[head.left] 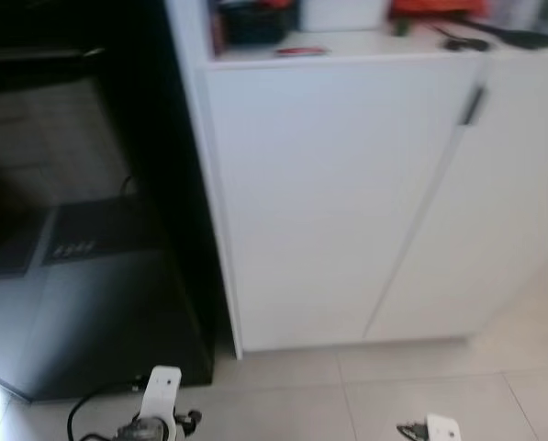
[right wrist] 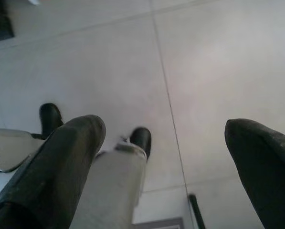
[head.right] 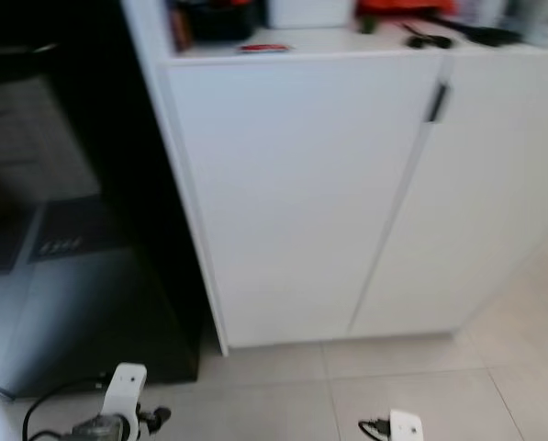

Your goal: Restocking fridge

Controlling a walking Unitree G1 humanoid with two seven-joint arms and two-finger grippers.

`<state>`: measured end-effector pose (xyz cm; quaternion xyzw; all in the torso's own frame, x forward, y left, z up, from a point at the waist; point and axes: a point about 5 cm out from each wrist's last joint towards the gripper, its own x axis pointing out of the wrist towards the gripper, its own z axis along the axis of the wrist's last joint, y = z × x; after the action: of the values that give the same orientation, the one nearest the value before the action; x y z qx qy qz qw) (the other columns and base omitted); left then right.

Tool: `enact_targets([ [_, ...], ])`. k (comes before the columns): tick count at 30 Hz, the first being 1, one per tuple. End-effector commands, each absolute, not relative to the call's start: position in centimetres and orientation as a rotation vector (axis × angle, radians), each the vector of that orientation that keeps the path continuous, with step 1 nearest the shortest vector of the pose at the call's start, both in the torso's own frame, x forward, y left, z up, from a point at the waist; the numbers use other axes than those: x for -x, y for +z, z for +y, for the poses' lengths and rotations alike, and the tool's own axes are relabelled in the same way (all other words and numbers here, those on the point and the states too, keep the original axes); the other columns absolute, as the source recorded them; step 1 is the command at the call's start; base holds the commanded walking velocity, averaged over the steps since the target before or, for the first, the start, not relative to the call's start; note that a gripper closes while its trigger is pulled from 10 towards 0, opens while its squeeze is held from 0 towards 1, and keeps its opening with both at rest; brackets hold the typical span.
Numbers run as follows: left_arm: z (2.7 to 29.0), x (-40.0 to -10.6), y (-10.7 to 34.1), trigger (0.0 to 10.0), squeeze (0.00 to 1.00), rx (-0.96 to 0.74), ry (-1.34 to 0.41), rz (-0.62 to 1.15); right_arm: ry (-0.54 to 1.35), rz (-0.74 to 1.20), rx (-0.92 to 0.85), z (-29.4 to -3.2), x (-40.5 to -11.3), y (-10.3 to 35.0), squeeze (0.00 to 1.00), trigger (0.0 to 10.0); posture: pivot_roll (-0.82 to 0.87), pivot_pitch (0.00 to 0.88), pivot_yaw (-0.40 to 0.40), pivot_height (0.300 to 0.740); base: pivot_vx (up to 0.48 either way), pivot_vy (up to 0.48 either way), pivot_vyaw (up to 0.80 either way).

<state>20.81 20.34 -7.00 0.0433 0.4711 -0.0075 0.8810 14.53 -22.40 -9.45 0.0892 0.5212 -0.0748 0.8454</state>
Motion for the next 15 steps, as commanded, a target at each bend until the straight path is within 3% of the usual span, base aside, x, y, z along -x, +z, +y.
enact_targets([
  [1,20.06,-20.87,-7.03,10.0,0.00,-0.096,-0.026,0.987,-0.182,1.117,-0.198,-22.71,-13.82,-9.65,0.00,10.0,-0.02,0.000,-0.036,0.740,0.000,0.000,0.80],
  [4,20.05,-20.88,-7.02,10.0,0.00,-0.091,-0.024,0.985,-0.185,1.116,-0.198,-22.71,-13.83,-9.65,0.00,10.0,-0.02,0.000,-0.035,0.740,0.000,0.000,0.80],
  [12,20.08,-20.79,-7.08,10.0,0.00,-0.086,-0.015,0.998,-0.225,1.094,-0.243,-22.71,-13.86,-9.63,0.00,10.0,-0.02,0.000,-0.034,0.740,0.000,0.000,0.00],
  [15,20.08,-20.79,-7.08,10.0,0.00,-0.086,-0.015,0.998,-0.230,1.090,-0.252,-22.69,-13.86,-9.63,0.00,10.0,-0.02,0.000,-0.036,0.740,0.000,0.343,0.00],
])
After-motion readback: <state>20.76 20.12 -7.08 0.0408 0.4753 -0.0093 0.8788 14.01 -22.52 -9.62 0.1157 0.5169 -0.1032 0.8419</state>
